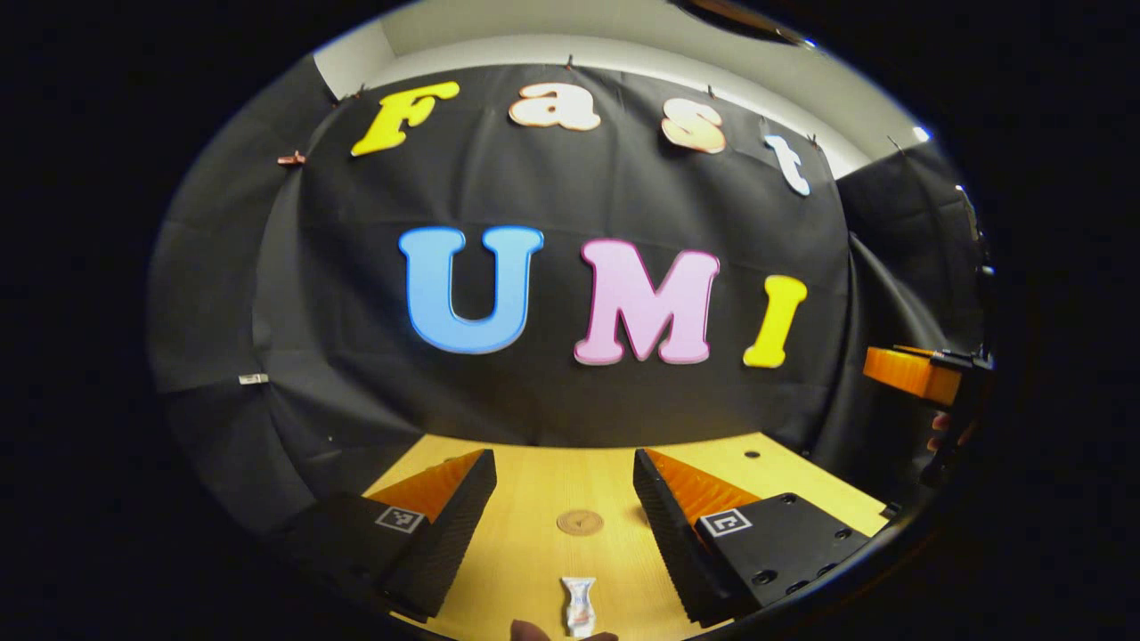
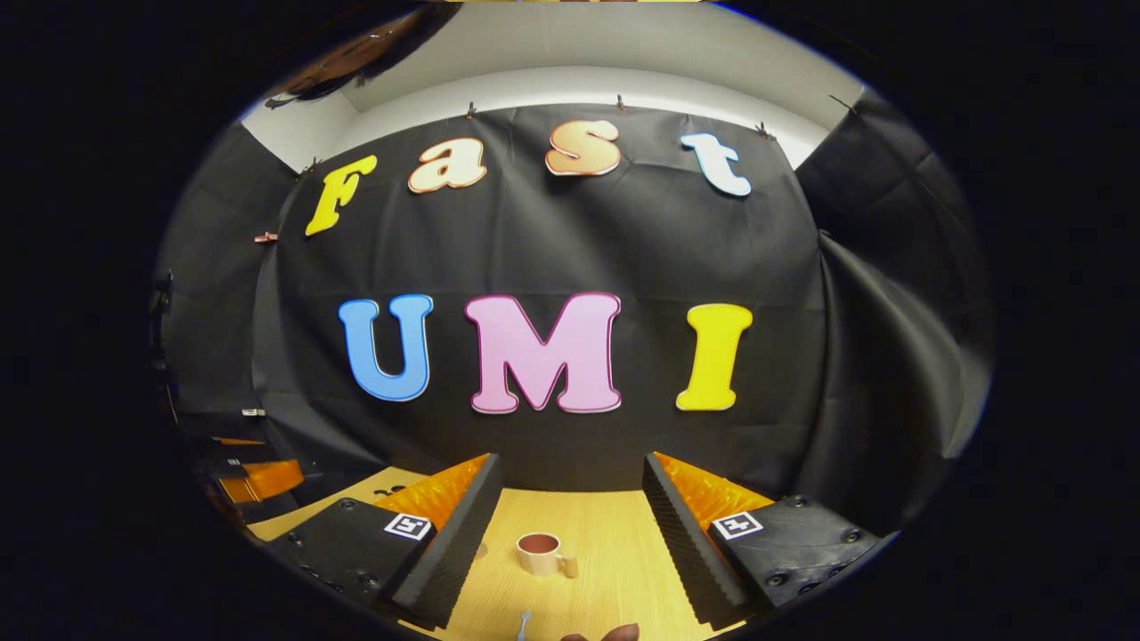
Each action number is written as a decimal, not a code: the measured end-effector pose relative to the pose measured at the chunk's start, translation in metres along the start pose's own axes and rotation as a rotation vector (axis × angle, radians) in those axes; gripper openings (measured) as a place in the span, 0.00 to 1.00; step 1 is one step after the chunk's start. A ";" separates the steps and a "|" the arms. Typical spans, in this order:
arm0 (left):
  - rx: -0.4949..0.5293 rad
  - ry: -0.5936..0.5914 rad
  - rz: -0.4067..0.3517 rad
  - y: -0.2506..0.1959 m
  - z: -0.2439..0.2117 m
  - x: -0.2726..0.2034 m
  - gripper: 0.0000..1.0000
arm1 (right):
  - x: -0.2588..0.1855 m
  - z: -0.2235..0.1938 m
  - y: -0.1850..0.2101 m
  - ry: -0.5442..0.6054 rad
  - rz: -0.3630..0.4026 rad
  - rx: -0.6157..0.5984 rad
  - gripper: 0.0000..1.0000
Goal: Put the toothbrush and toothpaste on the desktop into the cup, then pick up the cup and place it on the coaster on the desktop.
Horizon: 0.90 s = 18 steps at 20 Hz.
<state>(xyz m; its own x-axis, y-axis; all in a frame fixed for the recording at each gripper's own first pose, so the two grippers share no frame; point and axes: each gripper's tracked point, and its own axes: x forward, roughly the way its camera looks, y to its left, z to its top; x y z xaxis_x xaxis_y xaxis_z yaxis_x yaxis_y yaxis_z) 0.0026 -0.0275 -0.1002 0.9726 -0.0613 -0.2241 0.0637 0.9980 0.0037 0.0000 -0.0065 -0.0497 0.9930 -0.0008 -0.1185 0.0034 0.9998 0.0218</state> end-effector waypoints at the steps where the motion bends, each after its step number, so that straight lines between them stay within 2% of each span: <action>1: 0.005 0.040 -0.017 -0.005 -0.018 0.002 0.96 | 0.000 -0.009 -0.001 0.025 0.000 0.008 0.97; 6: 0.053 0.226 -0.086 -0.022 -0.112 0.016 0.96 | -0.001 -0.053 -0.004 0.131 -0.018 0.012 0.97; 10: 0.048 0.365 -0.154 -0.038 -0.182 0.031 0.96 | 0.000 -0.085 -0.003 0.200 -0.030 0.021 0.98; 15: 0.095 0.507 -0.141 -0.025 -0.258 0.055 0.95 | -0.002 -0.119 0.019 0.261 0.004 0.079 0.99; 18: 0.097 0.559 -0.142 -0.019 -0.282 0.059 0.94 | -0.003 -0.144 0.028 0.311 0.021 0.069 0.98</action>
<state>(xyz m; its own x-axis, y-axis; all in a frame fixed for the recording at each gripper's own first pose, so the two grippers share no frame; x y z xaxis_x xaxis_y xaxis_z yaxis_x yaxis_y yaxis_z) -0.0045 -0.0453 -0.3887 0.6894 -0.1489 -0.7089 0.2305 0.9729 0.0198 -0.0197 0.0246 -0.1918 0.9091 0.0369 -0.4149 0.0023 0.9956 0.0935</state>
